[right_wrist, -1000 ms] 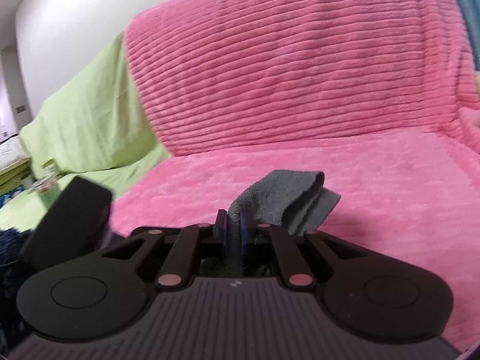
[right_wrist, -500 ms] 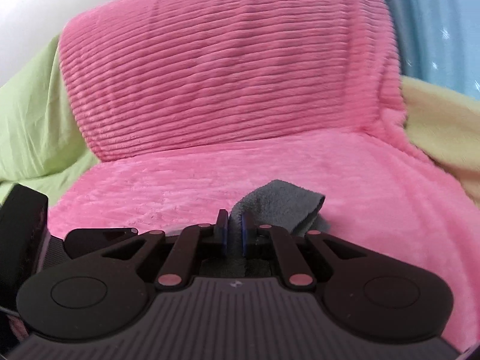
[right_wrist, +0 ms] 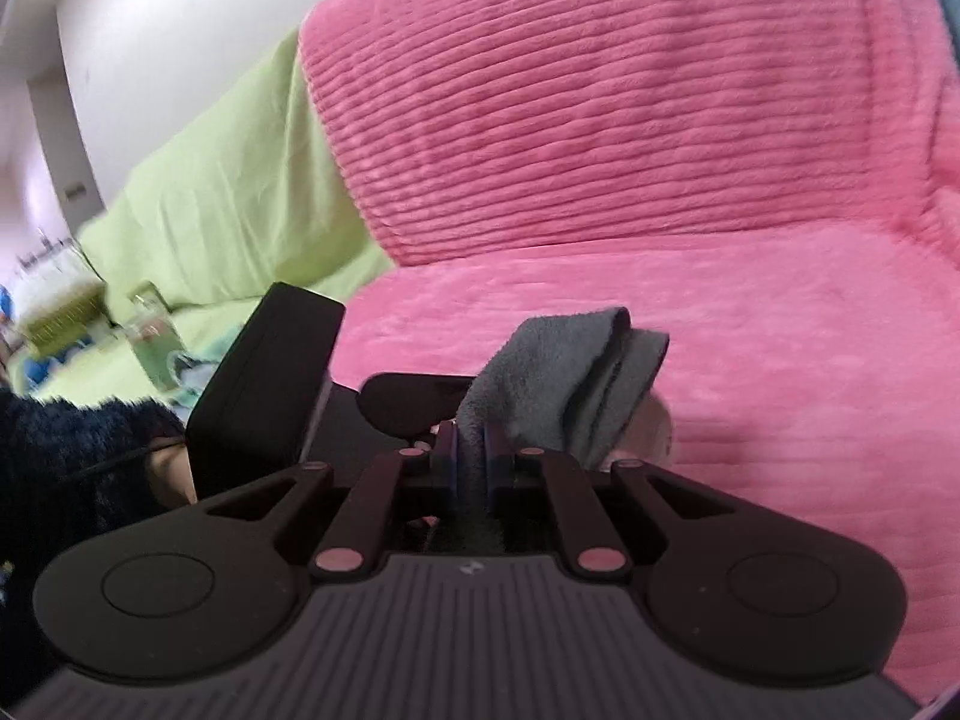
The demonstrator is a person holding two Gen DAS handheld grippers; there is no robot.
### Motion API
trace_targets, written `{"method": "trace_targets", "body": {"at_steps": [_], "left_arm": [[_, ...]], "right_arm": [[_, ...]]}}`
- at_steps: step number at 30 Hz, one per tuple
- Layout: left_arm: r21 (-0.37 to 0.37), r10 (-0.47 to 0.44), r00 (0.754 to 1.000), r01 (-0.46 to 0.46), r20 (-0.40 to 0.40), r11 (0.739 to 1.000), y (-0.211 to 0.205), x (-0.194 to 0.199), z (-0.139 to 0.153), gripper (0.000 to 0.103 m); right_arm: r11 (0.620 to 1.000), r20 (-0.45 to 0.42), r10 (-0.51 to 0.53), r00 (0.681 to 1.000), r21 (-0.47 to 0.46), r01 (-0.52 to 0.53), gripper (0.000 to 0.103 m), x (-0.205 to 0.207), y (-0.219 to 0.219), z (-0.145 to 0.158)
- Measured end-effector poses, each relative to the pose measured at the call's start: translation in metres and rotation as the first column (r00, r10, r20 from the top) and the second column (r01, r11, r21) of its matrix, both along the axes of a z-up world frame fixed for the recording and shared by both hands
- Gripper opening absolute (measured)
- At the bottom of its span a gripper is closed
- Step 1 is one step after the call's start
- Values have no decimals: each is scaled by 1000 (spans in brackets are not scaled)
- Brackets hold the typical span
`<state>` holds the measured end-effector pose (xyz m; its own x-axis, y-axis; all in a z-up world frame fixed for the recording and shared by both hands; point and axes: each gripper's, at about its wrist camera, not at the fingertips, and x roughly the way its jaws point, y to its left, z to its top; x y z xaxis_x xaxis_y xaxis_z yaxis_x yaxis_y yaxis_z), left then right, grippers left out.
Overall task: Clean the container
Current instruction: 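Wipe the jar rim edge with the cloth in the right gripper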
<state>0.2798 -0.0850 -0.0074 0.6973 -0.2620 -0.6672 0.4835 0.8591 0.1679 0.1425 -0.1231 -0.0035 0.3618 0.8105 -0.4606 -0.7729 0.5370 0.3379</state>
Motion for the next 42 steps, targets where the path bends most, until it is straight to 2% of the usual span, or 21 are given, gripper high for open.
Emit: {"method": "trace_targets", "body": {"at_steps": [5, 10, 14, 18, 23, 27, 35, 42], "left_arm": [[8, 3, 1000, -3, 0, 1000, -13, 16, 4, 87], [-5, 15, 1000, -15, -8, 1000, -36, 34, 18, 87], [-10, 19, 1000, -19, -8, 1000, -55, 47, 29, 87], [-5, 19, 1000, -19, -2, 1000, -78, 60, 41, 87], [-28, 41, 999, -41, -17, 999, -105, 79, 59, 87], [-73, 53, 999, -54, -6, 996, -127, 94, 77, 87], [-55, 47, 999, -47, 10, 997, -180, 118, 106, 87], [-53, 50, 999, -50, 5, 997, -228, 140, 132, 87]], "right_arm": [[999, 2, -18, 1000, 39, 17, 5, 18, 7, -8], [994, 36, -101, 994, 46, 100, 5, 35, 9, -11], [976, 106, -217, 970, 5, 218, 5, 40, 15, -11], [959, 151, -276, 949, -30, 283, 5, 34, 21, -9], [953, 147, -294, 944, -24, 301, 5, 26, 26, -8], [957, 94, -291, 952, 16, 291, 5, 27, 19, -10], [960, 93, -280, 955, 5, 281, 5, 26, 10, -10], [941, 125, -327, 937, -48, 335, 5, 14, -2, -7]]}}
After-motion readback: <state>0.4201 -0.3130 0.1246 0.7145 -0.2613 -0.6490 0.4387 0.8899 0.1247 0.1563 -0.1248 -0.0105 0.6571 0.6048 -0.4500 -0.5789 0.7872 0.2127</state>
